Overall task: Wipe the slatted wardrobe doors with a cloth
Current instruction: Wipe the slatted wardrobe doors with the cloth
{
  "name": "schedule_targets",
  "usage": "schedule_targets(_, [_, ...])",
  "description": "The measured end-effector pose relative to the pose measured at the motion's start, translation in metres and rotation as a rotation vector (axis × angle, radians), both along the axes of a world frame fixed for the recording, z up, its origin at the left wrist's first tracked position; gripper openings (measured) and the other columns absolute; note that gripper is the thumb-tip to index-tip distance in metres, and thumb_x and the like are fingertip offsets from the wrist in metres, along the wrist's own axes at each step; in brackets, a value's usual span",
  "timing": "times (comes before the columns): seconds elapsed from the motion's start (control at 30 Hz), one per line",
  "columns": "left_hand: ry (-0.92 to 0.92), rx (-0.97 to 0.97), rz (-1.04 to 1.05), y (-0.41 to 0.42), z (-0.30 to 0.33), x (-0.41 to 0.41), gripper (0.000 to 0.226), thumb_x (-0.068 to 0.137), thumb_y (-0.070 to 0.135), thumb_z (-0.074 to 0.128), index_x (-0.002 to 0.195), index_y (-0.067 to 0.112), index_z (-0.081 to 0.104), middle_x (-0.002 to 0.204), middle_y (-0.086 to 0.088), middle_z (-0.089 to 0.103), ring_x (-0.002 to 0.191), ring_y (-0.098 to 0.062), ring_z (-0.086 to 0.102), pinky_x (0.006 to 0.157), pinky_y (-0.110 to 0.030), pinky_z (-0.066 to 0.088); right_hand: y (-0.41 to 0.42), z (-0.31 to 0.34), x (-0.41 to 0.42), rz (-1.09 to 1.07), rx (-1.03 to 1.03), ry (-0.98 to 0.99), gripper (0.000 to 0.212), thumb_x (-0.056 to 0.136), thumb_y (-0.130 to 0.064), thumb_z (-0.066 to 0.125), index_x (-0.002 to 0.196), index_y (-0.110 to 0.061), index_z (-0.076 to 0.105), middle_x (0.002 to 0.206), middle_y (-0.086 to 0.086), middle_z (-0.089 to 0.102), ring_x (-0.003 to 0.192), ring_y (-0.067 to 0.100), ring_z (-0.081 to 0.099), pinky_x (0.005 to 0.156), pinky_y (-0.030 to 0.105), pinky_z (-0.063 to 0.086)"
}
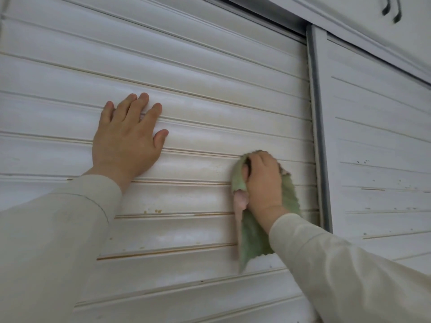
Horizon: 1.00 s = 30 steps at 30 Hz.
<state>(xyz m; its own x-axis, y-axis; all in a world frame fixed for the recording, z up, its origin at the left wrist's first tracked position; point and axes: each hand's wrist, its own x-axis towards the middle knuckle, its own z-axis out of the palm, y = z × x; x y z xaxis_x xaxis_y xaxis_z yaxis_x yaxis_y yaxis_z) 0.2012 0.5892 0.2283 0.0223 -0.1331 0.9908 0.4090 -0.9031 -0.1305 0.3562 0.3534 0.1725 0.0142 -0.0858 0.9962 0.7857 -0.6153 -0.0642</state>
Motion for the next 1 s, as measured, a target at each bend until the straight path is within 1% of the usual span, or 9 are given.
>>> schedule_targets(0.17, [-0.017,-0.001,-0.023,-0.003,-0.002,-0.002,0.058,0.096,0.048,0.037,0.146,0.019,0.044,0.155,-0.011,0.037,0.145,-0.031,0.029,0.117,-0.056,0.019,0.048,-0.005,-0.046,0.036,-0.211,-0.071,0.036,0.089,-0.031,0.049,0.109,-0.006,0.066,0.112,0.012,0.062,0.106,0.03,0.052,0.099,0.041,0.041])
schedule_targets(0.23, [-0.008,-0.002,-0.026,-0.004,-0.001,-0.003,0.061,0.094,0.05,0.036,0.146,0.019,0.045,0.155,-0.011,0.038,0.144,-0.031,0.03,0.117,-0.055,0.019,0.041,-0.002,-0.042,0.054,-0.233,-0.104,0.031,0.09,-0.026,0.053,0.108,-0.006,0.067,0.11,0.01,0.063,0.105,0.029,0.054,0.099,0.04,0.042])
schedule_targets(0.33, [-0.012,0.012,-0.025,-0.005,-0.001,-0.003,0.06,0.094,0.049,0.037,0.145,0.018,0.046,0.154,-0.012,0.039,0.143,-0.032,0.031,0.116,-0.056,0.02,0.009,0.002,-0.013,0.0,-0.132,-0.103,0.029,0.086,-0.021,0.049,0.099,-0.004,0.068,0.1,0.013,0.065,0.097,0.032,0.058,0.095,0.039,0.042])
schedule_targets(0.4, [-0.005,0.006,-0.013,-0.005,-0.002,-0.002,0.06,0.095,0.05,0.036,0.146,0.018,0.045,0.155,-0.011,0.038,0.144,-0.031,0.031,0.117,-0.056,0.02,-0.019,0.001,0.009,-0.065,-0.041,-0.005,0.03,0.087,-0.02,0.044,0.096,-0.003,0.068,0.098,0.015,0.065,0.094,0.034,0.059,0.092,0.039,0.043])
schedule_targets(0.57, [0.008,-0.005,0.0,-0.013,-0.001,0.006,0.059,0.097,0.049,0.037,0.146,0.019,0.045,0.155,-0.011,0.037,0.145,-0.03,0.029,0.117,-0.056,0.02,-0.032,0.008,0.019,-0.064,0.124,0.203,0.014,0.089,-0.009,0.054,0.083,-0.002,0.064,0.09,0.015,0.062,0.09,0.036,0.057,0.085,0.041,0.045])
schedule_targets(0.67, [0.022,-0.016,0.008,-0.019,-0.001,0.012,0.055,0.099,0.046,0.041,0.148,0.02,0.042,0.157,-0.01,0.035,0.146,-0.03,0.027,0.118,-0.056,0.019,-0.006,0.002,0.0,-0.021,0.081,0.107,0.02,0.084,-0.015,0.05,0.086,-0.003,0.066,0.092,0.014,0.064,0.09,0.034,0.058,0.089,0.04,0.046])
schedule_targets(0.73, [0.026,-0.017,0.007,-0.024,-0.001,0.017,0.056,0.099,0.046,0.043,0.148,0.02,0.042,0.157,-0.01,0.034,0.146,-0.03,0.027,0.119,-0.055,0.019,0.02,-0.003,-0.019,0.062,-0.026,-0.003,0.033,0.083,-0.021,0.046,0.096,-0.003,0.07,0.1,0.014,0.066,0.097,0.033,0.058,0.096,0.039,0.044])
schedule_targets(0.8, [0.033,-0.016,0.002,-0.029,-0.002,0.02,0.056,0.099,0.046,0.043,0.148,0.02,0.042,0.157,-0.011,0.034,0.146,-0.031,0.027,0.119,-0.055,0.018,0.042,-0.003,-0.037,0.114,-0.146,-0.08,0.036,0.084,-0.021,0.046,0.102,-0.002,0.07,0.104,0.013,0.067,0.101,0.031,0.058,0.1,0.039,0.044])
schedule_targets(1.0, [0.053,-0.024,-0.006,-0.036,-0.001,0.024,0.054,0.1,0.045,0.042,0.148,0.02,0.042,0.158,-0.01,0.033,0.146,-0.031,0.027,0.119,-0.054,0.018,0.027,0.004,-0.021,0.114,-0.252,-0.146,0.039,0.084,-0.013,0.041,0.105,0.0,0.07,0.103,0.014,0.065,0.095,0.033,0.059,0.092,0.044,0.048])
